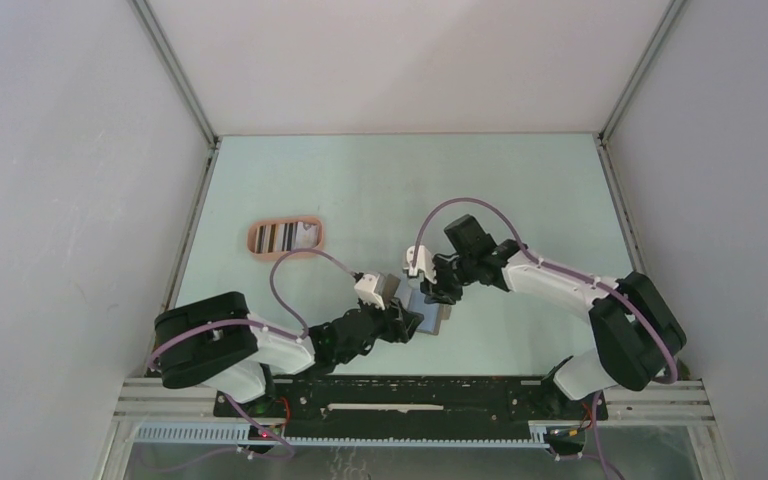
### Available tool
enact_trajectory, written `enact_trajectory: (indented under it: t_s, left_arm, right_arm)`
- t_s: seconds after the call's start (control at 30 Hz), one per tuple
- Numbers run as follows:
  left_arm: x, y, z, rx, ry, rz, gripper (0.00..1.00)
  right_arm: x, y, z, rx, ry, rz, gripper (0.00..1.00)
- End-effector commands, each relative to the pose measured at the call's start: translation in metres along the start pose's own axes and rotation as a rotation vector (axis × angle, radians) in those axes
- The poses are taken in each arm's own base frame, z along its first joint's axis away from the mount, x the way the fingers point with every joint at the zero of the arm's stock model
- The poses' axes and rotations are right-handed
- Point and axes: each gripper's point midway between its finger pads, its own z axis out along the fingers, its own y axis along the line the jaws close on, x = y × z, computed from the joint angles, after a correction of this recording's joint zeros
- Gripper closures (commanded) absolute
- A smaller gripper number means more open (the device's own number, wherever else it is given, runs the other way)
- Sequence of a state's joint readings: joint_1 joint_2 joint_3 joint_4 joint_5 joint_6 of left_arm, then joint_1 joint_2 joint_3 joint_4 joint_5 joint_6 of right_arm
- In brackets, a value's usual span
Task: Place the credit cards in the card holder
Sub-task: Open the card holder at the center of the board.
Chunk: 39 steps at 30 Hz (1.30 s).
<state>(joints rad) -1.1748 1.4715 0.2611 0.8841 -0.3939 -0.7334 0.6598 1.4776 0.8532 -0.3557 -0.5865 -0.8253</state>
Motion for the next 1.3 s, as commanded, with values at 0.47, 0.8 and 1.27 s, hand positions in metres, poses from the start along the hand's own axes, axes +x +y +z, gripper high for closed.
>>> enact_trajectory:
  t_s: [0.47,0.8,1.27]
  left_arm:
    - [-0.007,0.007,-0.001,-0.016,-0.021,0.012,0.38]
    - [-0.011,0.006,-0.002,-0.020,-0.027,0.012,0.39]
    - [-0.008,0.005,0.001,-0.019,-0.016,0.010,0.39]
  right_arm:
    - [-0.028,-0.003,-0.036,-0.238,-0.130,0.907,0.59]
    - [0.011,-0.011,-0.020,-0.228,-0.004,1.157,0.59]
    - [0.039,-0.015,-0.005,-0.246,0.093,1.300,0.59]
